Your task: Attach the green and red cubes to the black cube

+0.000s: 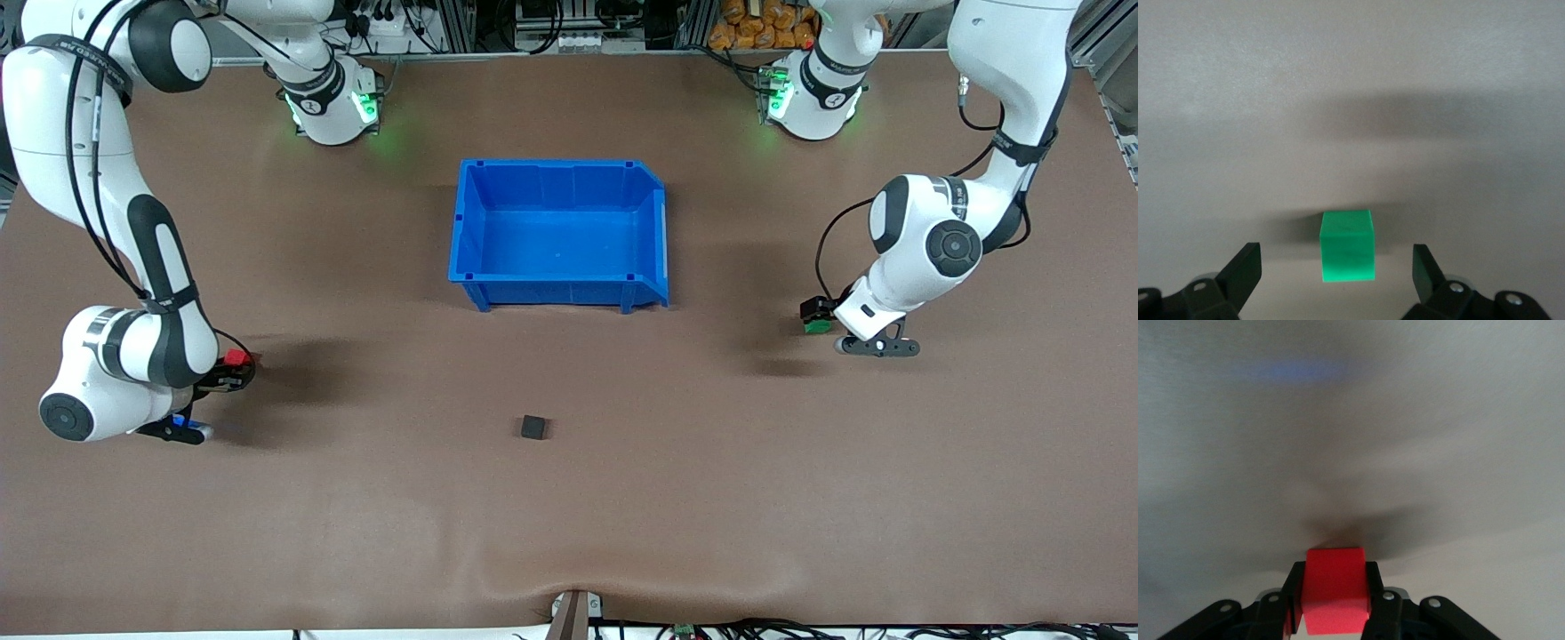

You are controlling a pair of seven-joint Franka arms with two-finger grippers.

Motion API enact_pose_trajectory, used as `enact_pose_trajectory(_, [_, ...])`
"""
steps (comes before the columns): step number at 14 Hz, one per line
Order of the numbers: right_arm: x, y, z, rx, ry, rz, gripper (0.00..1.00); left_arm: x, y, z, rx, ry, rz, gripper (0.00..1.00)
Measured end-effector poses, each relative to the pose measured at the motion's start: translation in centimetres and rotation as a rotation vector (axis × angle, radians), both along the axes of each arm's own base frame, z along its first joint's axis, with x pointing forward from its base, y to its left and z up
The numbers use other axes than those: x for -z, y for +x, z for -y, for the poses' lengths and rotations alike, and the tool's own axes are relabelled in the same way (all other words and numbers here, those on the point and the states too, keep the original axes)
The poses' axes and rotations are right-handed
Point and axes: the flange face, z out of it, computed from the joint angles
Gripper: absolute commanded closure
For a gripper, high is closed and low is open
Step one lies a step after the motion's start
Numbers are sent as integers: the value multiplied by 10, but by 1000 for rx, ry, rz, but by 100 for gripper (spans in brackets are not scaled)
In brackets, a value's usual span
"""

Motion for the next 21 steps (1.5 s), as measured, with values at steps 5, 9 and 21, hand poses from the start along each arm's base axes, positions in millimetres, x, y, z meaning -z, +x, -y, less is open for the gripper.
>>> enact_pose_trajectory(5, [-51, 25, -84, 464, -5, -103, 100, 31, -8, 1, 0, -5, -33, 0])
enact_pose_trajectory(9, [-73, 47, -204, 913, 21, -156, 100, 35, -8, 1, 0, -7, -32, 85])
enact_pose_trajectory(21, [-11, 27, -404, 1404, -11, 31, 100, -8, 42, 20, -286, -34, 90, 100])
